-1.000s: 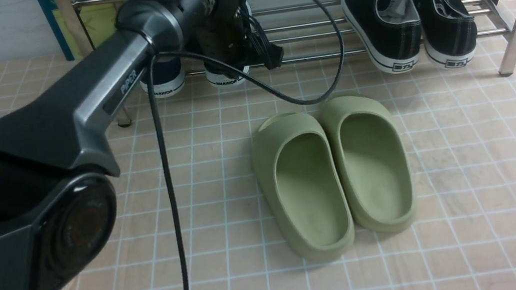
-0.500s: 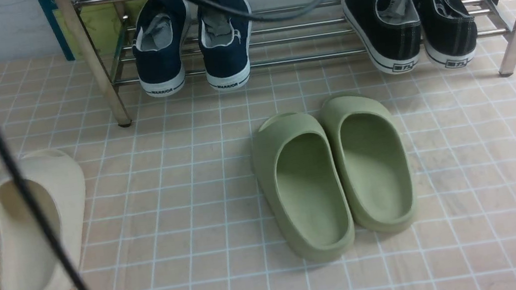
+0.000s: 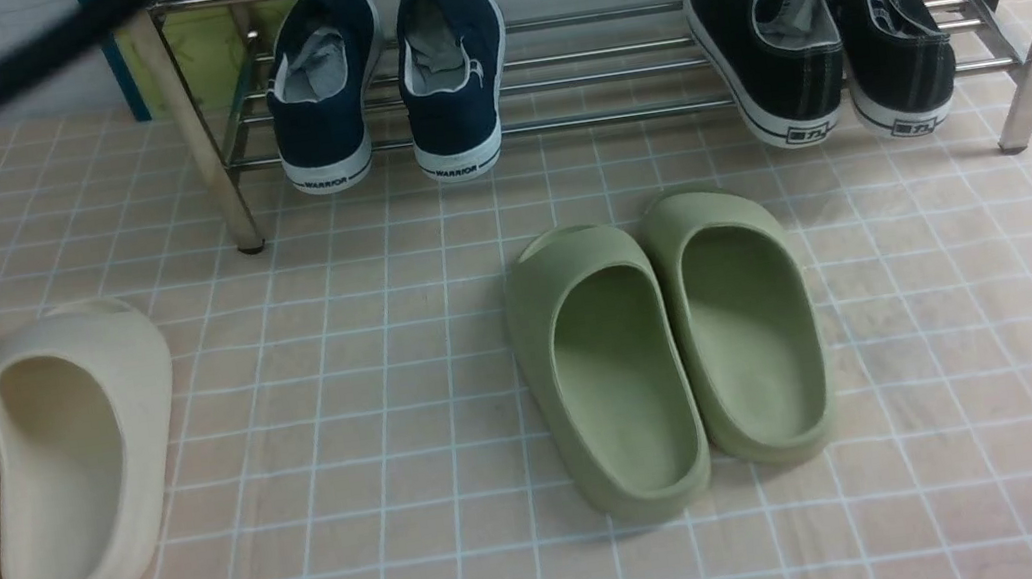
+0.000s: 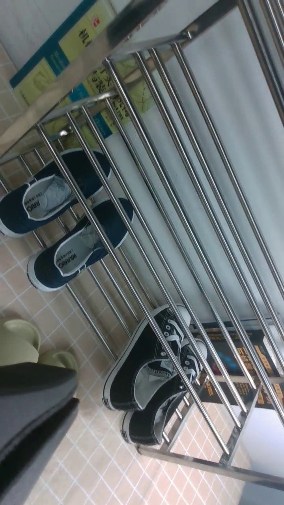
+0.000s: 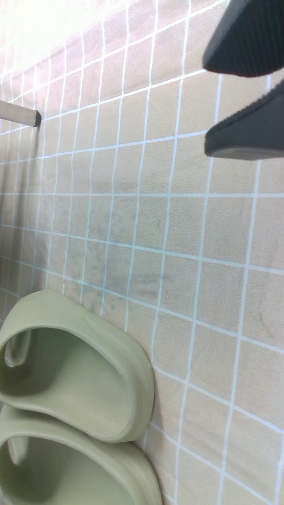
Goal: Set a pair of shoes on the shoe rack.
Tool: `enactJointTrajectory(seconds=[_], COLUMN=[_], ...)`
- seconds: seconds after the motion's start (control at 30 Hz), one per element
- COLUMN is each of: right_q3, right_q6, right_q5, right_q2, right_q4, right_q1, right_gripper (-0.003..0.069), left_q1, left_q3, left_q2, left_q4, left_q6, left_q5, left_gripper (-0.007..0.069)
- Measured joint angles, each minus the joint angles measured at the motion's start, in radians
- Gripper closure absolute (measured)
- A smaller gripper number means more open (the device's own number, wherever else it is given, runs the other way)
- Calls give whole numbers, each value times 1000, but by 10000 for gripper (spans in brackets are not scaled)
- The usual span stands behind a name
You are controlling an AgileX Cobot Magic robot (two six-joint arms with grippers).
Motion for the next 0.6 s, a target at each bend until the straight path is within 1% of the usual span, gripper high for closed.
enactJointTrajectory(seconds=[0.07,0.1,0.17,0.2,0.23,0.27,0.3,0.4,0.43,0.5,0.6], right_q3=[0,0,0,0,0,0,0,0,0,0,0], right_q6=[0,0,0,0,0,0,0,0,0,0,0], right_q5=[0,0,0,0,0,0,0,0,0,0,0], right_q2=[0,0,0,0,0,0,0,0,0,0,0], right_q4=[0,0,0,0,0,0,0,0,0,0,0], right_q1=[0,0,0,0,0,0,0,0,0,0,0], right_gripper=[419,419,419,419,419,419,419,419,419,419,419], left_q1=[0,0,0,0,0,0,0,0,0,0,0], left_q3=[143,291,416,519,585,678,751,928,951,1059,1157], left_q2=[-76,-158,-235,-303,-348,-412,-463,-581,-595,-652,-690], left_q4=[23,36,41,42,42,42,42,45,45,45,45], left_q6=[1,1,1,1,1,1,1,1,1,1,1], left_q5=[-110,-236,-348,-442,-488,-585,-646,-787,-796,-864,-894], left_gripper=[585,585,583,583,583,583,582,579,578,574,570])
